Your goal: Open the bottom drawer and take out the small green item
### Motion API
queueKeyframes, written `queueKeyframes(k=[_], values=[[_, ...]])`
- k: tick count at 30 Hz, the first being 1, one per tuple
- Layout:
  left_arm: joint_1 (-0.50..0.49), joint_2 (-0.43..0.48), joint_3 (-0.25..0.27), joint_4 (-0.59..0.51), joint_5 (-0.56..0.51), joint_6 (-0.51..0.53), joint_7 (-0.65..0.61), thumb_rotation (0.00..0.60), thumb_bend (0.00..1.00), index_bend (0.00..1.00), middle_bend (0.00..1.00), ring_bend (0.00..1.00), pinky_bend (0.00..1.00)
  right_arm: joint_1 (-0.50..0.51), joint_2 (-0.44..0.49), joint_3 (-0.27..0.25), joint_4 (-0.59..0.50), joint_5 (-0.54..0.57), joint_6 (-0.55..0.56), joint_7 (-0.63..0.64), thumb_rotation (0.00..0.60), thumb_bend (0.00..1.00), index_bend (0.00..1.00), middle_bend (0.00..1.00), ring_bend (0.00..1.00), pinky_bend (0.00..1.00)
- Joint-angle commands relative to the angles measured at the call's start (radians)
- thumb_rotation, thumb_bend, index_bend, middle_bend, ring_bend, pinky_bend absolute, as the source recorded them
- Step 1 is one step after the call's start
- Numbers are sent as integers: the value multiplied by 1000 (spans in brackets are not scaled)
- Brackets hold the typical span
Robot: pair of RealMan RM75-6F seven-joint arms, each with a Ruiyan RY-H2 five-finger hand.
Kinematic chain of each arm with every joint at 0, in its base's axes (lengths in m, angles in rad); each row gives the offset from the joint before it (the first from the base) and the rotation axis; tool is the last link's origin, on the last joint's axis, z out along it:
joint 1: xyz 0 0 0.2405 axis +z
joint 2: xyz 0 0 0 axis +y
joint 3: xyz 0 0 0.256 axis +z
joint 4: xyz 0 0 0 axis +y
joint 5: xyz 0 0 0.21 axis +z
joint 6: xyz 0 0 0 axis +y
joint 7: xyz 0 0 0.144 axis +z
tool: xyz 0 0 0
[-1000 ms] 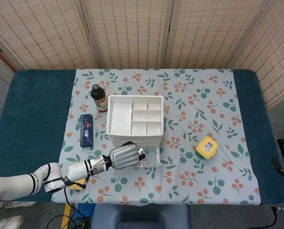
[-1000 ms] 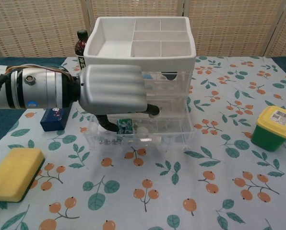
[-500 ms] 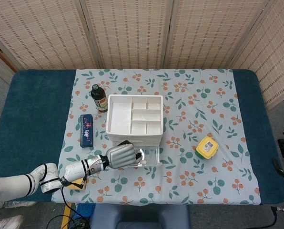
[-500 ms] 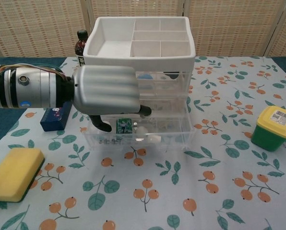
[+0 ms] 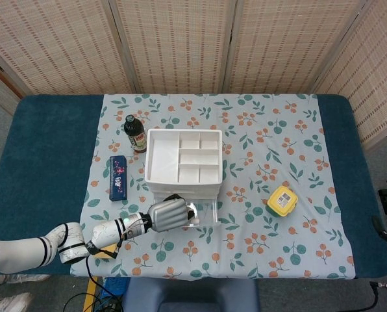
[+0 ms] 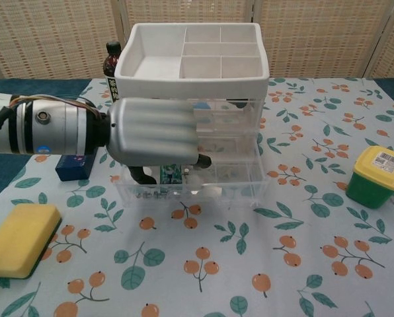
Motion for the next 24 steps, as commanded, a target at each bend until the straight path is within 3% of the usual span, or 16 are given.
queueKeyframes(k=[1, 24], values=[[-3, -4, -1, 0, -6, -6, 3, 600, 148, 377, 952, 1000, 1000, -1, 0, 0, 1, 1, 0, 1, 600, 325, 12, 189, 89, 36], [-30, -35, 5, 38, -20, -21, -49, 600, 149, 455, 952, 1000, 1000, -1, -2, 4, 6, 6, -2, 0, 600, 328, 12, 189, 89, 36]])
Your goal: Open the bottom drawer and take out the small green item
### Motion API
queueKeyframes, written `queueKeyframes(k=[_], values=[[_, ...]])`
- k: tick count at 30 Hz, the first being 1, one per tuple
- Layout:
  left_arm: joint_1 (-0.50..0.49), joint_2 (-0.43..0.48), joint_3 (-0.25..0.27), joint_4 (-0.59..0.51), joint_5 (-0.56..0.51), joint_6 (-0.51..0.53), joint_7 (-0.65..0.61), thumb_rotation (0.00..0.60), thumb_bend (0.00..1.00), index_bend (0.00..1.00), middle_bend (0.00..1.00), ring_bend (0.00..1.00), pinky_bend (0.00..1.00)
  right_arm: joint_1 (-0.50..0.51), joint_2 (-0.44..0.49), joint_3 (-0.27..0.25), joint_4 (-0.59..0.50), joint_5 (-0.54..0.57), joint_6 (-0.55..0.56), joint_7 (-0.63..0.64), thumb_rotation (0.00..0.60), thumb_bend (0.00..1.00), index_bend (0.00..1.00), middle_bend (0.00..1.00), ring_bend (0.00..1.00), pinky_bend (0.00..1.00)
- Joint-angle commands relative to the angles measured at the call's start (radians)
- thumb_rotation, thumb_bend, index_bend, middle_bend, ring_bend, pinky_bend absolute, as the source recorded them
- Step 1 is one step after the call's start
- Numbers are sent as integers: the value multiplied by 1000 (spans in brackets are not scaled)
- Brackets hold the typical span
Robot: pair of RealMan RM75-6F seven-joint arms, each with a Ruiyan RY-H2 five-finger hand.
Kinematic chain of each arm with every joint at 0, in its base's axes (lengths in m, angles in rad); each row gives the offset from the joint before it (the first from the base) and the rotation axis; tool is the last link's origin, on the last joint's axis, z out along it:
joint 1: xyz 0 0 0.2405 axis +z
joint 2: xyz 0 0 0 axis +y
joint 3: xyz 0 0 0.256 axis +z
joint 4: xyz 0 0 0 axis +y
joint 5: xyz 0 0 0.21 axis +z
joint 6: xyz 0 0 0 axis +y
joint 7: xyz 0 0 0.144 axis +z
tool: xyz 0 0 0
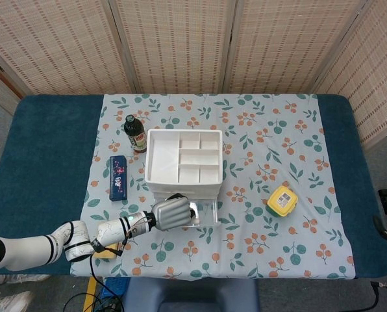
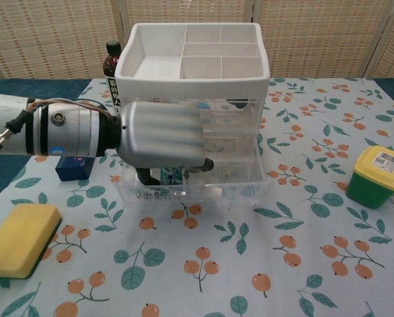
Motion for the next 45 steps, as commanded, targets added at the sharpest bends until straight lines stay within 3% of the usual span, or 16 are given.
queueKeyframes(k=[1, 24, 45], values=[[-4, -4, 3, 5, 5, 2, -9, 600, 149, 460, 952, 1000, 1000, 0, 0, 0, 1, 1, 0, 0, 600, 328, 12, 189, 90, 36], [-12, 3, 0, 14, 0, 46, -79, 600, 148, 570, 953, 1000, 1000, 0, -2, 4, 7, 0, 4, 4, 600, 334, 12, 194, 92, 36], [155, 154, -15, -197, -40, 294, -107, 600, 149, 559, 953, 1000, 1000, -2, 3, 3, -6, -28, 28, 6, 600, 334, 12, 194, 95, 36]])
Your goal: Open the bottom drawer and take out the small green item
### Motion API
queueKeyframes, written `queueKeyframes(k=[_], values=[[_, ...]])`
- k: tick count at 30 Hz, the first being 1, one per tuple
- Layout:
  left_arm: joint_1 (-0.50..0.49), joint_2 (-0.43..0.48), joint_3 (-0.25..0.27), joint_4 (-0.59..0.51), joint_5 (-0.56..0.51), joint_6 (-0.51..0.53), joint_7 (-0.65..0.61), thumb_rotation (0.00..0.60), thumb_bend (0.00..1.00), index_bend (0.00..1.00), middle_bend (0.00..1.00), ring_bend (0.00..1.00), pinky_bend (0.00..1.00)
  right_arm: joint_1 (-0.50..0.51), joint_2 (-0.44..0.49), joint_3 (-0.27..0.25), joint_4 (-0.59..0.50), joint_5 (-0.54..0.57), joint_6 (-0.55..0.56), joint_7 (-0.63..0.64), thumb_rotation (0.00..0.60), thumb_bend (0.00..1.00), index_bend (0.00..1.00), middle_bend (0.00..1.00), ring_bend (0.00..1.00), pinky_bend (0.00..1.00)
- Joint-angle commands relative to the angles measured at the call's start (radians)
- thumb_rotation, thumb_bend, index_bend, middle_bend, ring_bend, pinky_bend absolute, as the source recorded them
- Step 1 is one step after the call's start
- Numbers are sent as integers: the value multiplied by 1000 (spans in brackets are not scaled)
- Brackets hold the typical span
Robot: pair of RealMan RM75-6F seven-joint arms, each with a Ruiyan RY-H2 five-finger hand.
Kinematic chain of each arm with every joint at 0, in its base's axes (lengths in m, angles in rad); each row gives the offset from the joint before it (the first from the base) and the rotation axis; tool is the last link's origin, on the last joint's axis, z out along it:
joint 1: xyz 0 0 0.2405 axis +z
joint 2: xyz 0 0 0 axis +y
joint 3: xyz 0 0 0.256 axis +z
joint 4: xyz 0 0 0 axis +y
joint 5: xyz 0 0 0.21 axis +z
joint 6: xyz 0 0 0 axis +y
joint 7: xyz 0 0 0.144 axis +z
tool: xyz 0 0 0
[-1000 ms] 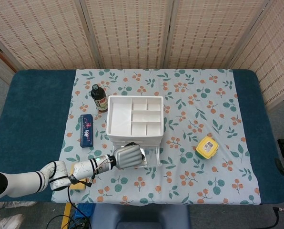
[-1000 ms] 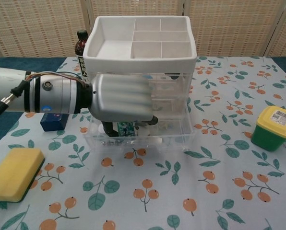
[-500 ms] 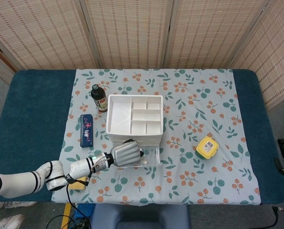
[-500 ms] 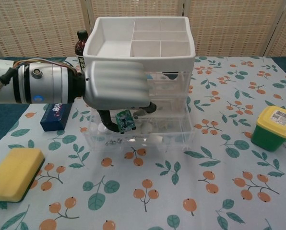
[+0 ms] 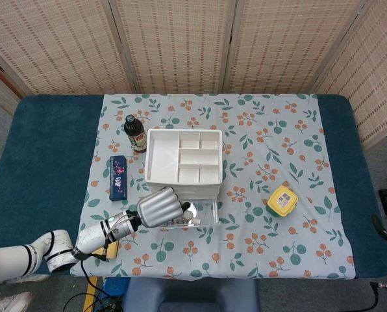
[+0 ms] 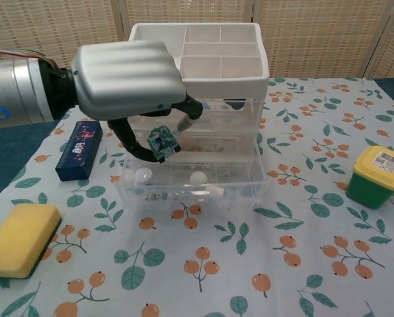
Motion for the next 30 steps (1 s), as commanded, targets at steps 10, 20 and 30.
queueKeyframes(k=[10, 20, 30], values=[[164, 132, 51, -42, -32, 131, -54, 600, 149, 560, 953, 1000, 1000, 5, 1, 0, -9, -14, 5, -5, 600, 335, 12, 194, 95, 36], [228, 80, 58, 101, -113, 104, -126, 600, 148, 560, 952, 1000, 1000, 2, 6, -3, -31, -26, 15, -25, 600, 334, 12, 194, 95, 36], [250, -2, 65, 229, -158, 38, -179, 600, 149, 533, 952, 1000, 1000, 4, 13, -4, -49, -26, 10, -43, 600, 335, 12, 194, 96, 36]])
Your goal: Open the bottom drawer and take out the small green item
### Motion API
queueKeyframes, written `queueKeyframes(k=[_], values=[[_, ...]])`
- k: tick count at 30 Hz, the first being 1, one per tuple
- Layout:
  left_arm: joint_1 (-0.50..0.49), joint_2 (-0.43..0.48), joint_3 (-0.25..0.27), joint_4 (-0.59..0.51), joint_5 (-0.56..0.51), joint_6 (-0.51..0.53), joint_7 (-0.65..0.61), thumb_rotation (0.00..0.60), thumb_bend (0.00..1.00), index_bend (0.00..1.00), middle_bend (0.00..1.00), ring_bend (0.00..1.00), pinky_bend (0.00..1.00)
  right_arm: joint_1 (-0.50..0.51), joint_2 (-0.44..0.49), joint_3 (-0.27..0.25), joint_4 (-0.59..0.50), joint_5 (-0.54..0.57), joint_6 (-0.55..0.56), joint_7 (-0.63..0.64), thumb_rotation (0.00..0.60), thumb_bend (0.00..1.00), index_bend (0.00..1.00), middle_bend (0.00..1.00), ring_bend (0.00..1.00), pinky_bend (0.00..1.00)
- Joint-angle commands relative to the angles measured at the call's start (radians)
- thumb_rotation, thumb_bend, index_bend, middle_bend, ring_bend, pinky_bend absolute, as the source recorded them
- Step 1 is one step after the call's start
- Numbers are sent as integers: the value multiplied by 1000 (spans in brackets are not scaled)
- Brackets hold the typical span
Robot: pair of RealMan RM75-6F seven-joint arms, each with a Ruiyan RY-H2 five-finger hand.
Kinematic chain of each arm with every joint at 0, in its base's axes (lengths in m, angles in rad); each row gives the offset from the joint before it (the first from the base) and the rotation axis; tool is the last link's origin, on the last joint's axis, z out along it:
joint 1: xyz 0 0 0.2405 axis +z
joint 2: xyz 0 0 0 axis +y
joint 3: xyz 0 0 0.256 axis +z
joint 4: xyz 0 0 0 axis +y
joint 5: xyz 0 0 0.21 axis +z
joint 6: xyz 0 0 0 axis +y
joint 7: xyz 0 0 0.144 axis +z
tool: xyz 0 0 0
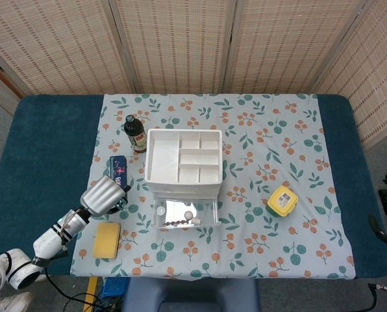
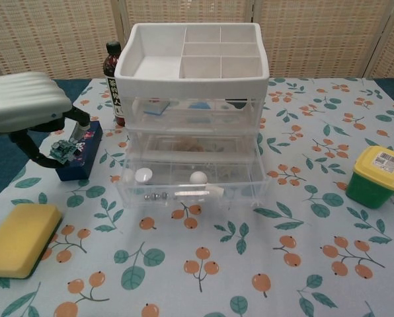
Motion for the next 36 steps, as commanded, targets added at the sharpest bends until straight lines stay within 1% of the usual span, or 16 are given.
queueKeyframes(k=[1, 6, 11, 12, 16, 19, 22, 26, 28, 29, 31, 33, 36], values=[[5, -34, -3, 37, -20, -25, -23, 600, 149, 530, 952, 1000, 1000, 4, 1, 2, -3, -1, -4, -4, 600, 335, 11, 194, 96, 36], [5, -75, -16, 70, -37, -40, -40, 600, 148, 499, 953, 1000, 1000, 7, -3, 2, -2, 4, -10, -6, 600, 334, 12, 194, 97, 36], [13, -105, -35, 74, -70, -48, -37, 600, 148, 474, 944, 999, 1000, 6, -6, 2, 2, 5, -8, -5, 600, 335, 12, 194, 97, 36], [16, -107, -39, 72, -80, -49, -28, 600, 148, 454, 932, 992, 1000, 6, -6, 3, 3, 5, -8, -5, 600, 335, 12, 194, 97, 36], [37, -108, -63, 42, -128, -34, -5, 600, 148, 344, 869, 925, 1000, 8, -6, 5, 6, 8, -9, -2, 600, 335, 12, 194, 96, 36], [58, -101, -77, 22, -148, -2, 3, 600, 148, 320, 842, 893, 1000, 10, -7, 6, 9, 8, -12, -1, 600, 334, 12, 194, 97, 36], [90, -76, -93, -24, -181, 34, -5, 600, 148, 263, 777, 814, 1000, 13, -9, 6, 11, 11, -17, 1, 600, 334, 12, 194, 97, 36], [145, -40, -117, -82, -231, 109, 9, 600, 148, 246, 706, 725, 998, 15, -5, 2, 9, 18, -33, 0, 600, 334, 12, 194, 97, 42], [180, -18, -129, -118, -270, 143, 8, 600, 148, 246, 676, 685, 969, 18, 1, -3, 3, 20, -47, -5, 600, 334, 12, 194, 97, 49], [194, -7, -133, -134, -287, 155, 7, 600, 148, 246, 663, 662, 938, 19, 4, -5, 0, 22, -54, -6, 600, 334, 12, 194, 97, 50], [225, 23, -137, -170, -322, 178, 9, 600, 148, 244, 648, 613, 868, 23, 16, -14, -7, 22, -78, 1, 600, 339, 12, 194, 97, 50], [252, 48, -140, -195, -347, 200, 9, 600, 148, 239, 628, 557, 773, 30, 30, -26, -12, 17, -106, 19, 600, 352, 12, 194, 97, 50], [301, 77, -146, -237, -379, 250, -6, 600, 148, 232, 575, 507, 670, 42, 42, -41, -10, 13, -146, 45, 600, 375, 14, 194, 96, 50]])
